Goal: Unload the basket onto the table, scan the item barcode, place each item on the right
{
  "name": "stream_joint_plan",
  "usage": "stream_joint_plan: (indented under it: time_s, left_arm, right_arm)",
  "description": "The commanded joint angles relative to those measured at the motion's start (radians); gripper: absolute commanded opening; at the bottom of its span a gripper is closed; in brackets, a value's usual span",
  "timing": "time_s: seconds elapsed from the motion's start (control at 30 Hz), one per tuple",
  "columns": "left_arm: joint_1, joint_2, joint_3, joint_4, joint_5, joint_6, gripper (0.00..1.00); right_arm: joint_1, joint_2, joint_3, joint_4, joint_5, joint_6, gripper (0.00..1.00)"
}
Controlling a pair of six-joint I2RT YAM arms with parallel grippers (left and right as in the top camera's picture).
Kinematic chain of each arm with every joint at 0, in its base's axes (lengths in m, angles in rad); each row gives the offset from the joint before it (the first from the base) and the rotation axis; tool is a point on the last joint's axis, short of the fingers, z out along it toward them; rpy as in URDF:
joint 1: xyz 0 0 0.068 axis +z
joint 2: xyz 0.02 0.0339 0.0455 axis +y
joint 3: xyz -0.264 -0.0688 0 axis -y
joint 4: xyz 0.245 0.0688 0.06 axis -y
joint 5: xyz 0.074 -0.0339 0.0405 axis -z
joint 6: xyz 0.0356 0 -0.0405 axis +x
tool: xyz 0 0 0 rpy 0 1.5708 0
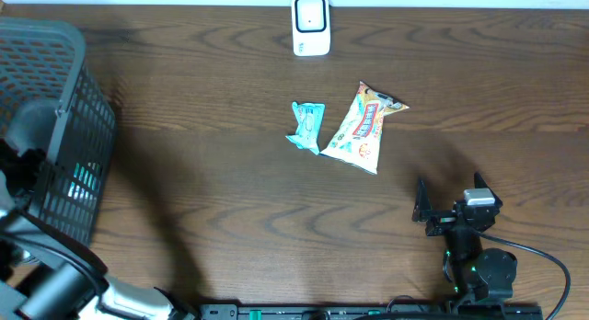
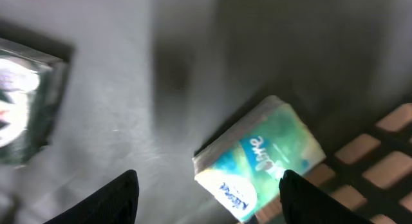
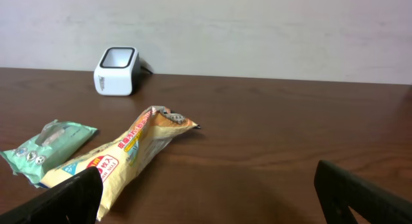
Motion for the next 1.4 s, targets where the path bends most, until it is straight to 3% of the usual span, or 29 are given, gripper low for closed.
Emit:
stream_joint_plan:
  time_s: [0.0,0.37,0.43,0.57,0.67,0.77,0.8,1.07,1.37]
  left_arm:
    - [0.003,0.044,-0.002,-0.011,0.028,0.043,0.69]
    - [0.003,0.141,-0.002,-0.011,0.125,0.103,0.69]
    - [0.003,0.156,-0.002,-0.011,0.125,0.103,0.59]
    - [0.003,0.172,-0.002,-0.007,0.125,0.103,0.52]
    - [0.003,0.172,-0.002,-0.001,0.125,0.103,0.31]
    - [0.004,0.171,0.003,0.000,0.125,0.102,0.19]
    - [0.004,0.170,0.010,-0.001,0.125,0.099,0.08]
    - [0.004,0.105,0.090,-0.028,0.125,-0.043,0.07]
    - [0.003,-0.177,0.169,0.064,0.125,-0.253,0.07]
  right_arm:
    - [-0.002,-0.005,-0.002,-0.003,0.004,-0.001,0.99]
    - [-0.002,-0.005,-0.002,-0.003,0.004,-0.001,0.99]
    - [-0.002,-0.005,-0.002,-0.003,0.004,-0.001,0.99]
    - [-0.002,-0.005,-0.002,-0.003,0.004,-0.001,0.99]
    - [-0.002,-0.005,-0.002,-0.003,0.004,-0.001,0.99]
    - [-0.002,-0.005,-0.002,-0.003,0.004,-0.001,0.99]
    - [-0.002,-0.005,-0.002,-0.003,0.004,-0.001,0.99]
    - [-0.002,-0.005,-0.002,-0.003,0.004,-0.001,0.99]
    - [-0.002,-0.005,-0.002,-0.003,0.004,-0.001,0.99]
